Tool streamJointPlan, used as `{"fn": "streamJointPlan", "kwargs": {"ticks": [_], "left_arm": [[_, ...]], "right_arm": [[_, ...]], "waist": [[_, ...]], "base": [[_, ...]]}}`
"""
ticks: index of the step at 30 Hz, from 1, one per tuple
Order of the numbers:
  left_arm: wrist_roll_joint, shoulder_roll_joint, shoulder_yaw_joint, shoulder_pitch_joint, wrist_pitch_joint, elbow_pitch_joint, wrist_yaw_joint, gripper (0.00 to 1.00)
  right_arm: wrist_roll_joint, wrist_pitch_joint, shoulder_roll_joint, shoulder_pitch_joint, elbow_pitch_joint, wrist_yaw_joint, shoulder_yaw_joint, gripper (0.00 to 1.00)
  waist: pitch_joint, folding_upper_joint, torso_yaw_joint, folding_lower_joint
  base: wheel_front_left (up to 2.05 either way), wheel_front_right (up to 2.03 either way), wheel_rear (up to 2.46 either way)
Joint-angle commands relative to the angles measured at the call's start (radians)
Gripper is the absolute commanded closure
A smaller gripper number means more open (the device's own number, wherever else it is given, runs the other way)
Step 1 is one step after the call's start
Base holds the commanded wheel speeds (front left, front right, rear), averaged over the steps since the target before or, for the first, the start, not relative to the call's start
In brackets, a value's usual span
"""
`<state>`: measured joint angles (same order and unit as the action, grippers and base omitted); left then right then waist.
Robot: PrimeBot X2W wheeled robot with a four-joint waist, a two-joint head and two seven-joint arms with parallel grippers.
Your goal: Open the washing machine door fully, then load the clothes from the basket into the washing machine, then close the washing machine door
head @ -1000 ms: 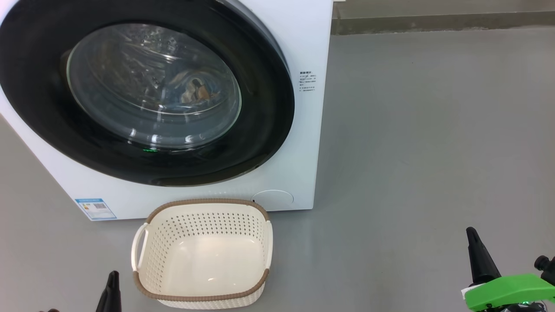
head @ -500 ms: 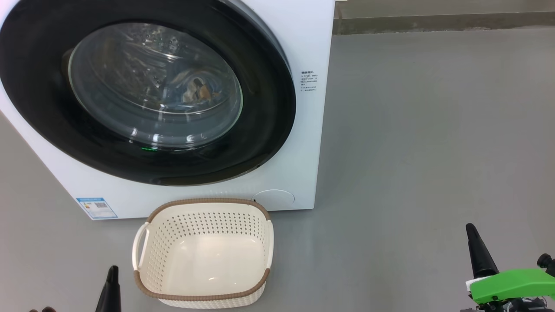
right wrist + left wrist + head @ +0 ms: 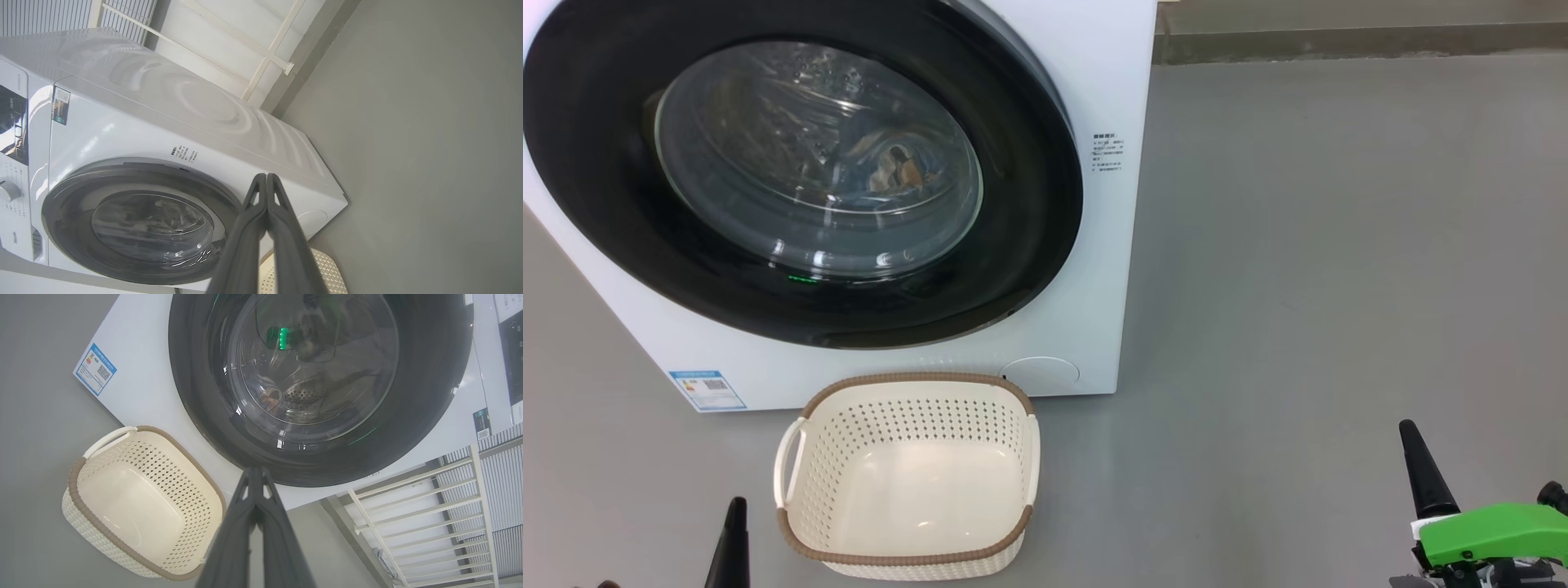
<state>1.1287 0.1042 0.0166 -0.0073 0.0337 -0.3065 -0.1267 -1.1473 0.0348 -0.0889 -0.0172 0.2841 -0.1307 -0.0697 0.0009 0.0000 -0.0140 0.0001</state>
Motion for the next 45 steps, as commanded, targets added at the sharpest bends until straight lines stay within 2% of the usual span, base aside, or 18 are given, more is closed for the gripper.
{"fn": "streamJointPlan", "kwargs": {"ticks": [1,45], "left_arm": [[0.029,0.006,0.029,-0.052,-0.008,0.033,-0.003,1.00],[0.446,-0.050,0.093,-0.097,-0.137,0.059,-0.004,1.00]], "right_arm": [[-0.034,-0.008,-0.007,-0.049,-0.030,0.000,0.003,1.00],[-0.429,-0.138,0.035,-0.088,-0.039,0.000,-0.042,1.00]], "waist": [[0.000,0.0000,0.000,0.0000],[0.002,0.0000,0.013,-0.0001]], "base": [[0.00,0.00,0.00],[0.00,0.00,0.00]]}}
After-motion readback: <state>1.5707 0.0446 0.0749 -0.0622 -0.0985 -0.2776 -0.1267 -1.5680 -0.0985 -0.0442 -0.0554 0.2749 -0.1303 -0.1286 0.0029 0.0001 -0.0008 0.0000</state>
